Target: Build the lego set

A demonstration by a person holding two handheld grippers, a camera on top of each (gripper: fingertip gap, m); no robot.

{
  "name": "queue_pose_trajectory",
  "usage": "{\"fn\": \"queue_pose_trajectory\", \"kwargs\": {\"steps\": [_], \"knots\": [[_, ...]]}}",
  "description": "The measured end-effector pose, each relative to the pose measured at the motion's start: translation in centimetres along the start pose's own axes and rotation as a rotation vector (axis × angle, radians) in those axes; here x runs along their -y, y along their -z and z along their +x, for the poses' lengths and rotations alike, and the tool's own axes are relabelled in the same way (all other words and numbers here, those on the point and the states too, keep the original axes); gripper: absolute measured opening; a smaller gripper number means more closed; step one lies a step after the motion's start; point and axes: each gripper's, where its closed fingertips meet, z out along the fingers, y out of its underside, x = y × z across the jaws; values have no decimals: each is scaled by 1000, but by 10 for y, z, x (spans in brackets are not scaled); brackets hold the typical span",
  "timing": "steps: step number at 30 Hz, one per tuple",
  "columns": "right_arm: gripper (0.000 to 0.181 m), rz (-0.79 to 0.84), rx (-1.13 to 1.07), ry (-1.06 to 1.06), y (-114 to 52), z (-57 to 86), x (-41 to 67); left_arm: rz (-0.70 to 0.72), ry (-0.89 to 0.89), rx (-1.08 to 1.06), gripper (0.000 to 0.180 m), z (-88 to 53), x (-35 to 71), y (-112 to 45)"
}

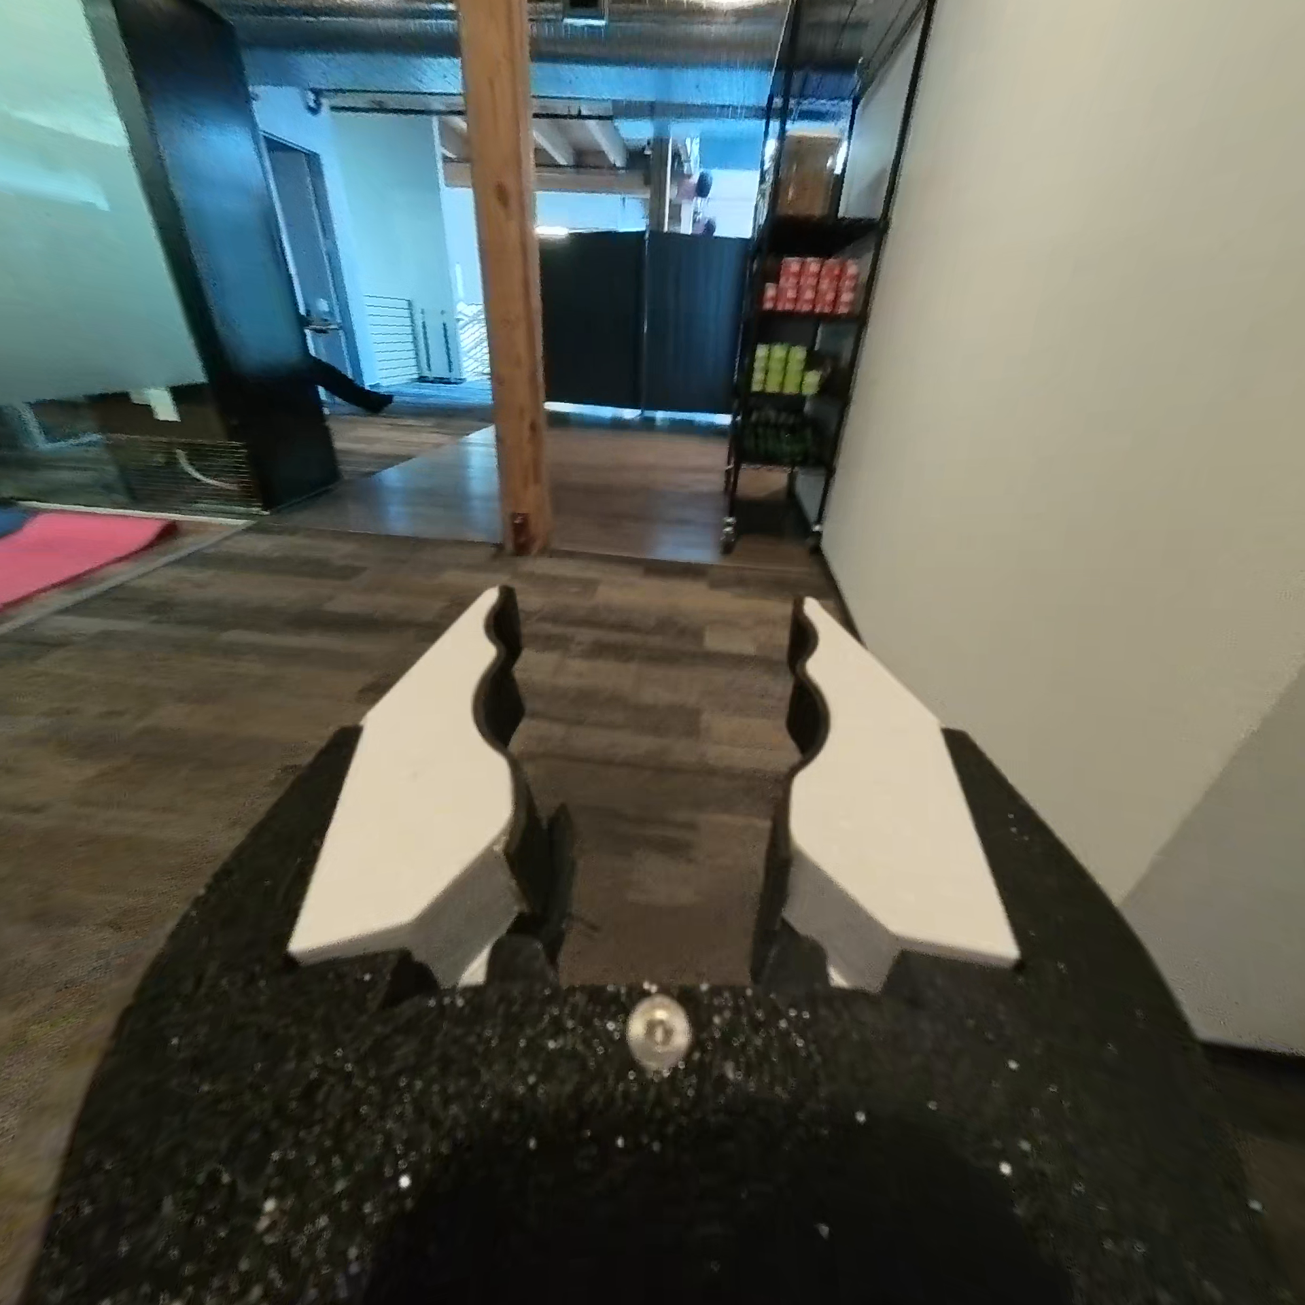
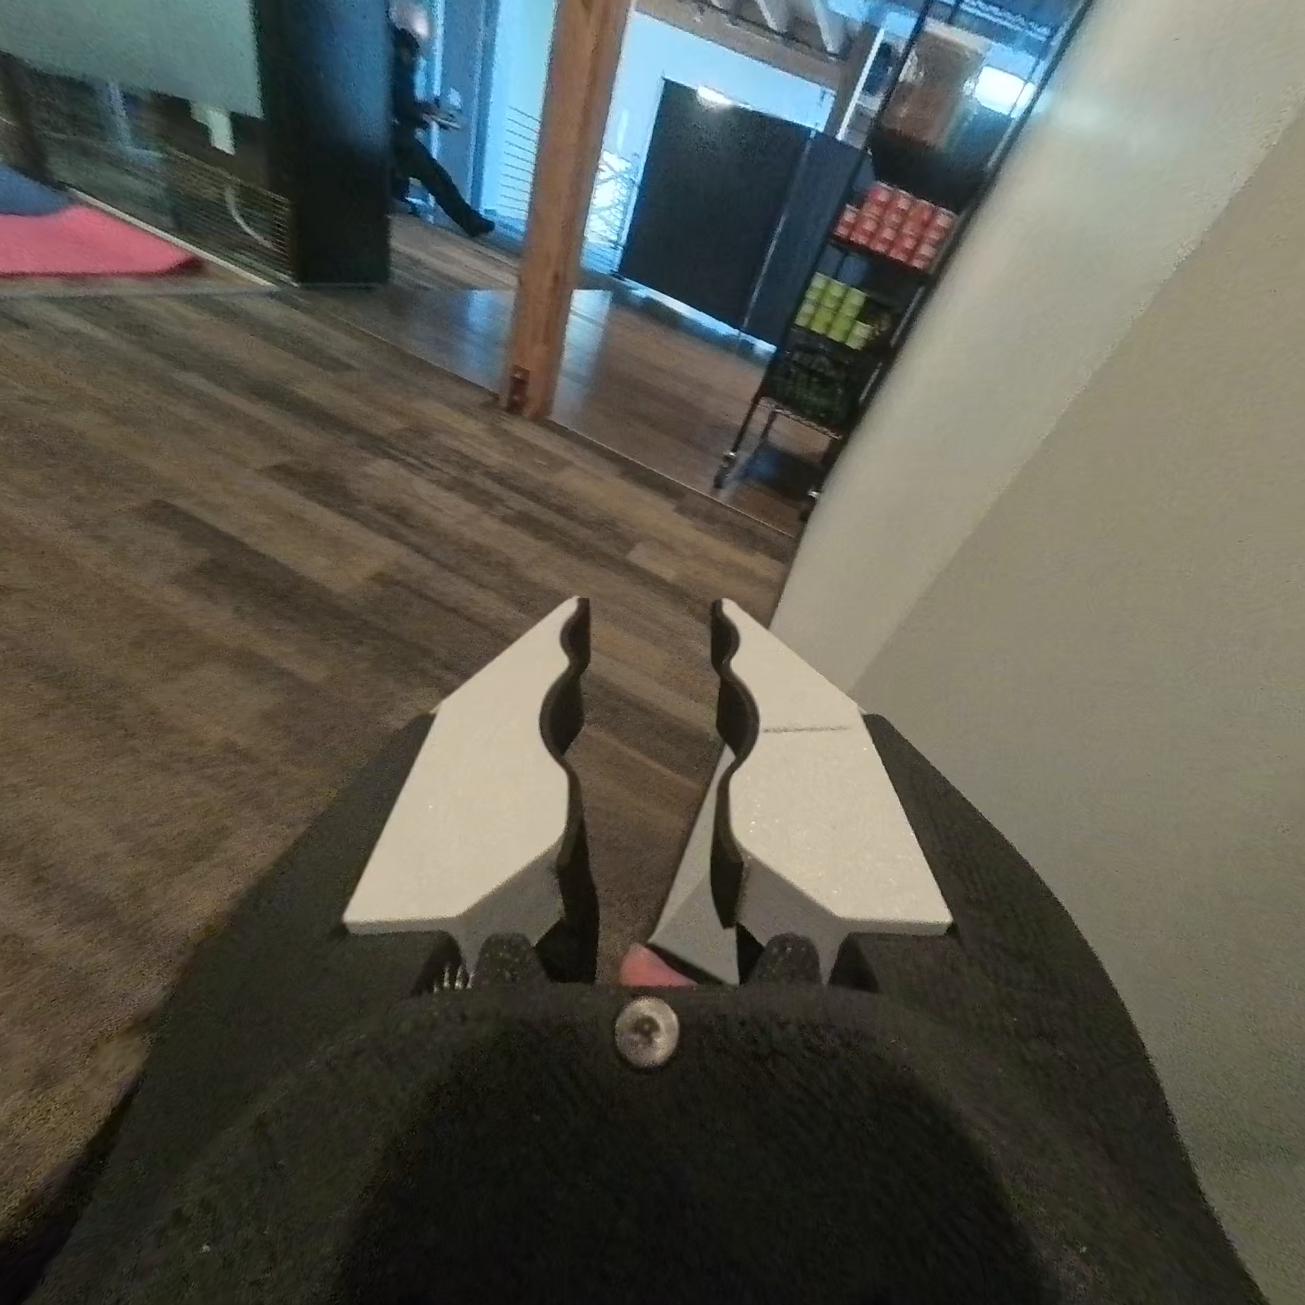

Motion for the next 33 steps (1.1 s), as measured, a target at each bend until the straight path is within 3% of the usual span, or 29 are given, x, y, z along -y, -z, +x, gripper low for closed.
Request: {"fn": "queue_pose_trajectory", "kwargs": {"steps": [5, 12, 17, 22, 28, 33], "knots": [[34, -46, -35, -13, -170, 43, 12, -116, -24, -39, 76, 6, -29, -154], [36, 112, 108, -48, -434, 30, 99, -102, -69, 53, 77, -61, -23, -324], [41, 197, 176, -152, -613, 6, 130, -178, -154, 137, 78, -121, -66, -416], [45, 78, 201, -179, -763, 3, 106, -250, -170, 200, 77, -162, -89, -558], [46, 56, 44, -206, -897, 102, 114, -208, -179, -25, 78, -114, -60, -807], [46, -1, -134, -246, -978, 205, 71, -86, -117, -213, 77, -34, -39, -1020]]}}
